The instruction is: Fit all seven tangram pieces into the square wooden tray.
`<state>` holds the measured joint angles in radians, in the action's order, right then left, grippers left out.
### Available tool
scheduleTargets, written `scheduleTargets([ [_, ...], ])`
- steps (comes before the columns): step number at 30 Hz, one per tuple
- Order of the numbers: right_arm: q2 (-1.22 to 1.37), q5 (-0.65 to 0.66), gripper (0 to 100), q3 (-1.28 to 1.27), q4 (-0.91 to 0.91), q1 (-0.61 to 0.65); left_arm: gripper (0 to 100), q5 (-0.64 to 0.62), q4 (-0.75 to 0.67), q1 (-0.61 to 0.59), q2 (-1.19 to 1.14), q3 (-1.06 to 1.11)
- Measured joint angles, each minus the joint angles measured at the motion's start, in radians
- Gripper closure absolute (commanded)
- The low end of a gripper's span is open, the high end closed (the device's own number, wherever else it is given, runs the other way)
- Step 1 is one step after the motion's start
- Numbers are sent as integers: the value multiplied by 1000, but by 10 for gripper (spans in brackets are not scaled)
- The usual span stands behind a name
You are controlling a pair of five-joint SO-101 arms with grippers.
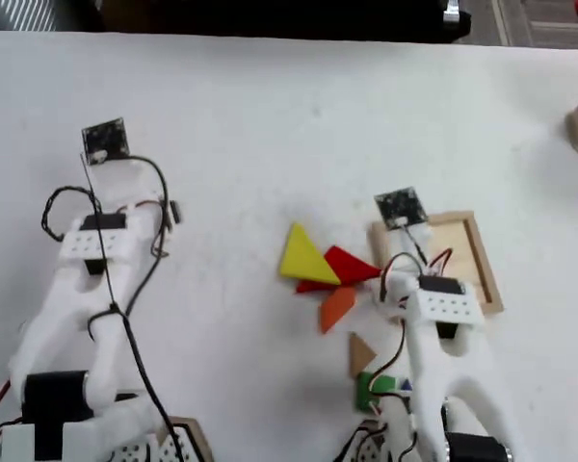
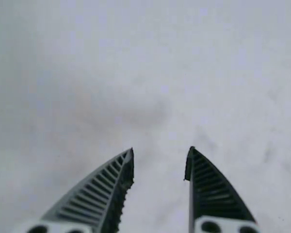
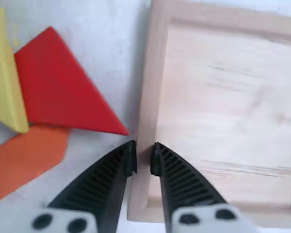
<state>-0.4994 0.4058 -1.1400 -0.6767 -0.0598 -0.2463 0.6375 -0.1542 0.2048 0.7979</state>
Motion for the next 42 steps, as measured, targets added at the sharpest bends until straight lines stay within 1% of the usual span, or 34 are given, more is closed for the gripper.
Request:
scheduleTargets([
  [2, 3, 0, 982, 54, -49, -18, 811, 2, 0, -11, 0, 0],
  [8, 9, 0, 981, 305, -322, -48, 811, 8, 0, -21, 0, 0],
  [11, 9, 0, 981, 425, -428, -46, 812, 8, 0, -21, 0, 0],
  [14, 9, -28, 981, 511, -499, 5, 812, 8, -3, -25, 0, 0],
  [17, 9, -101, 981, 572, -540, 104, 812, 8, -17, -41, 0, 0],
  [21, 9, -158, 981, 606, -557, 284, 811, 8, -21, -57, 0, 0],
  [23, 9, -164, 981, 609, -557, 344, 811, 8, -23, -60, 0, 0],
  [24, 9, -166, 980, 609, -557, 353, 810, 8, -23, -60, 0, 0],
  [26, 17, -166, 967, 609, -549, 345, 809, 8, -23, -61, 0, 0],
  [29, 78, -166, 885, 611, -519, 270, 809, 8, -23, -61, 0, 0],
  [32, 198, -166, 817, 611, -491, 203, 809, 8, -23, -61, 0, 0],
  [34, 296, -158, 817, 612, -471, 181, 809, 8, -23, -61, 0, 0],
  [38, 474, -66, 844, 614, -405, 181, 809, 8, -23, -61, 0, 0],
  [42, 582, -48, 844, 629, -328, 143, 809, 8, -23, -61, 0, 0],
])
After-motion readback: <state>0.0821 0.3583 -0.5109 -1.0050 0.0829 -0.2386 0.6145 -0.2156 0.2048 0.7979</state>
